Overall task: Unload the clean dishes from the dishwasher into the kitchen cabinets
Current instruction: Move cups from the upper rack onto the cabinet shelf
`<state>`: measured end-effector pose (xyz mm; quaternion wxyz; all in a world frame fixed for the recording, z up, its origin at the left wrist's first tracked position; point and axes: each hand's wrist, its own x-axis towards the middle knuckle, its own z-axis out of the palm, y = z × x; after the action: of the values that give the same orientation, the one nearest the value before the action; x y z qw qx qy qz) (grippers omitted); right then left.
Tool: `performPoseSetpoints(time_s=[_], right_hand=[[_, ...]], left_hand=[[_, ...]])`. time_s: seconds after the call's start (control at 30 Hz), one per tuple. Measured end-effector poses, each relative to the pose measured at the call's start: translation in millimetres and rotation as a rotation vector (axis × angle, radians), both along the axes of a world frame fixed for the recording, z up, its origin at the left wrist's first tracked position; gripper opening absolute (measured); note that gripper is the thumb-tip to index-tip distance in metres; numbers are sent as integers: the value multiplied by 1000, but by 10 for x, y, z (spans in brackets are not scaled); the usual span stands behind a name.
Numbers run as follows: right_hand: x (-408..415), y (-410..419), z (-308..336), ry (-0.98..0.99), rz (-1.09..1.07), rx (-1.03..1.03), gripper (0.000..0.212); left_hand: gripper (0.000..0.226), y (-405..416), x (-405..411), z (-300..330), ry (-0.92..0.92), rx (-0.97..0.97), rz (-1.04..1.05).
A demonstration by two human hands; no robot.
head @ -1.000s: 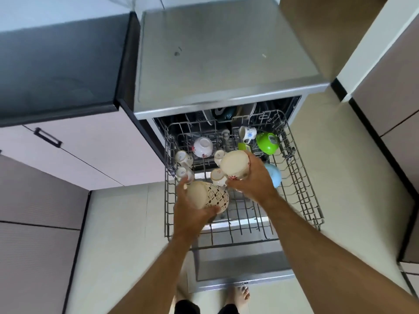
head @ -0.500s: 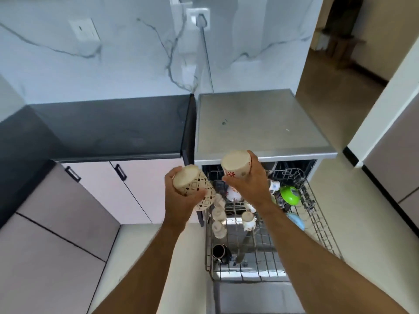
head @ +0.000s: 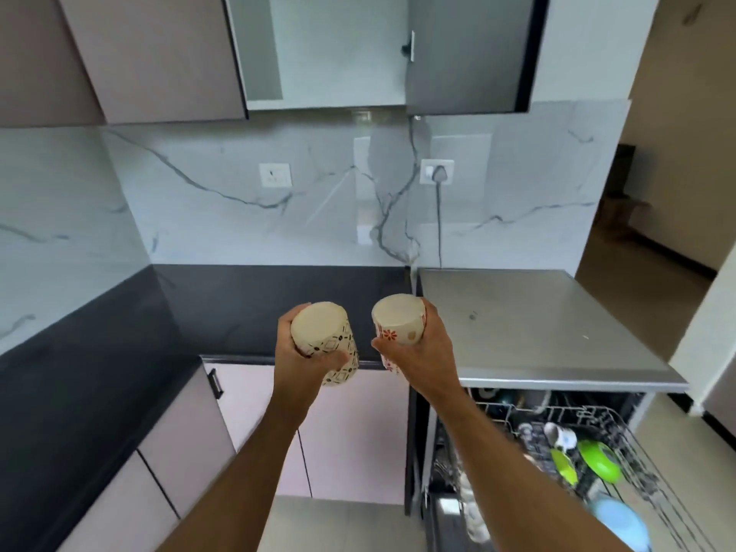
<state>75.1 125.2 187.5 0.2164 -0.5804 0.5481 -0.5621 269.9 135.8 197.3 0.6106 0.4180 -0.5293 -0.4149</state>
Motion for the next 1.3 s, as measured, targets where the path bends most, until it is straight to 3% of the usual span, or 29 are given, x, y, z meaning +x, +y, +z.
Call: performPoseSetpoints(time_s=[0.13,0.33,0.47,0.53,0.6,0.93,1.3], right_hand=[[569,-202,350,-34,-9,-28,97],[1053,-481,826,-61,40,-105,79],[1240,-771,1136,-89,53,-104,79],[1265,-947,1261,-104,56,-110,76],[1259,-1167,1360,-120,56,-118,75],[907,-2479,1771,-133,40,-216,80],[605,-3642,2385,-135,42,-291,76]], left_hand=[[91,-134,539,385,4,-28,31],[77,-335,996,798,-32,-90,222],[87,-619,1163,986,-49,-76,303],[74,-809,1212,1026,-83,-63,331],[68,-1023,1210,1074,-100,-70,344],[74,-2312,751,1606,-98,-178,304],[71,-3608,425,2276,84,-221,284]])
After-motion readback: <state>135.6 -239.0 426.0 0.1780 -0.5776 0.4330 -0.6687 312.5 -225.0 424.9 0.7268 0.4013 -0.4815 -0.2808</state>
